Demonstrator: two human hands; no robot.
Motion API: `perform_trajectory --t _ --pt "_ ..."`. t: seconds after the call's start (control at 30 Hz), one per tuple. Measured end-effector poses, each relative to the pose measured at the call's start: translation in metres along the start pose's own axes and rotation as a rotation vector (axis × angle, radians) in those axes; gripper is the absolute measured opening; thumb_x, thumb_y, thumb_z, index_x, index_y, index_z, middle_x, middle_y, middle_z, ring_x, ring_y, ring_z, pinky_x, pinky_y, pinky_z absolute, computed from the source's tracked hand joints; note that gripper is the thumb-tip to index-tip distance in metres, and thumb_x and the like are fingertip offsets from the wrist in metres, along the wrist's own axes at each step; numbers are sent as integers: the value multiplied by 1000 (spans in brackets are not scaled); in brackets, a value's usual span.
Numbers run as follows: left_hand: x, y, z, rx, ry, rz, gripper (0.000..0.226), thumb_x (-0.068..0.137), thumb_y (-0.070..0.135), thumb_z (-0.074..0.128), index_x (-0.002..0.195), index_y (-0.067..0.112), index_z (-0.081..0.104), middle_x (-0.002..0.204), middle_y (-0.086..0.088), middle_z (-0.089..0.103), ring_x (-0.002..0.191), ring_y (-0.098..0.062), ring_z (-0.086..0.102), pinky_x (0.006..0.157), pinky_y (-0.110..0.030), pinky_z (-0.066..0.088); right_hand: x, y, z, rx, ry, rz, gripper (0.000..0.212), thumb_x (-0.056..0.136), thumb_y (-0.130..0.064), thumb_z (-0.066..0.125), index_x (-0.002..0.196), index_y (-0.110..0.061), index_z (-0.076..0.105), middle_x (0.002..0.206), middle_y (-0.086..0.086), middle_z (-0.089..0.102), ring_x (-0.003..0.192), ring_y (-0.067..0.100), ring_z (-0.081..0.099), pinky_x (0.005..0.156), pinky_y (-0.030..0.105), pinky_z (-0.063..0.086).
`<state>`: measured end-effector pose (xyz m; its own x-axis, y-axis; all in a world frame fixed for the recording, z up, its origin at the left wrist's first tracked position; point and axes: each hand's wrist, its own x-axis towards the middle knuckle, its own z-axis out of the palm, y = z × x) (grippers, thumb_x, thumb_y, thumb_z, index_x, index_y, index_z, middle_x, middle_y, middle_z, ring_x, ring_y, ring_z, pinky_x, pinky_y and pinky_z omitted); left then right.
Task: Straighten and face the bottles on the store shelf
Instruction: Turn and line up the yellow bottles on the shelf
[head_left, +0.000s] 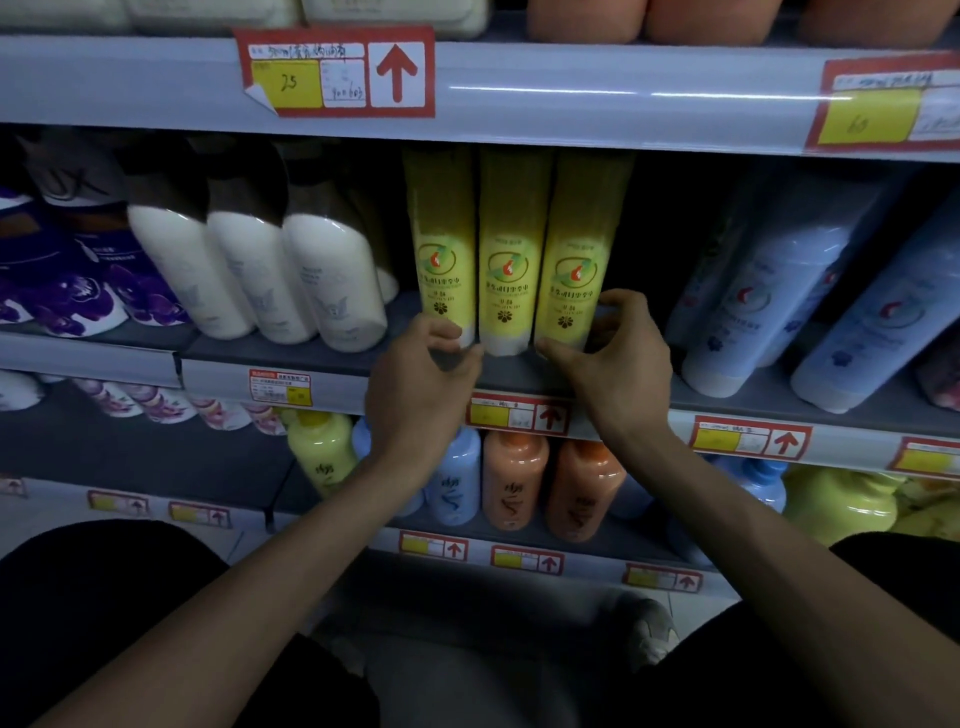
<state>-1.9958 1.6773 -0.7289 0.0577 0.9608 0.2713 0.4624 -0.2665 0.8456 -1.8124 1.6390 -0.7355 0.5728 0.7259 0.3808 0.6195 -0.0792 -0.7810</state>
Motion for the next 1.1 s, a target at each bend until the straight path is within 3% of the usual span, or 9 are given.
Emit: perform_trajectory --t 0.23,0.67,1.0,1.1 --pt "3 -1 17 316 62 253 26 88 49 75 108 32 75 94 17 75 89 -13 71 68 -32 53 6 -3 14 -27 54 119 65 65 -49 88 116 -30 53 109 0 66 97 20 67 82 50 57" --pt "24 -11 35 413 76 232 37 91 66 61 90 30 69 81 10 76 77 -18 72 64 -34 53 6 7 20 -30 88 98 61 66 -51 87 115 -32 55 108 -5 69 94 13 69 82 46 59" --pt "22 -6 39 430 83 191 34 91 62 65 85 29 68 80 10 76 79 -20 72 61 -30 41 0 0 18 -54 80 80 59 75 -47 86 122 -27 54 116 -3 61 100 18 65 85 47 57" --pt "21 -5 40 440 85 171 31 91 58 65 84 28 68 80 9 75 80 -23 72 62 -31 46 -2 -7 16 -65 70 103 59 78 -42 86 125 -25 54 119 0 58 104 21 63 88 44 54"
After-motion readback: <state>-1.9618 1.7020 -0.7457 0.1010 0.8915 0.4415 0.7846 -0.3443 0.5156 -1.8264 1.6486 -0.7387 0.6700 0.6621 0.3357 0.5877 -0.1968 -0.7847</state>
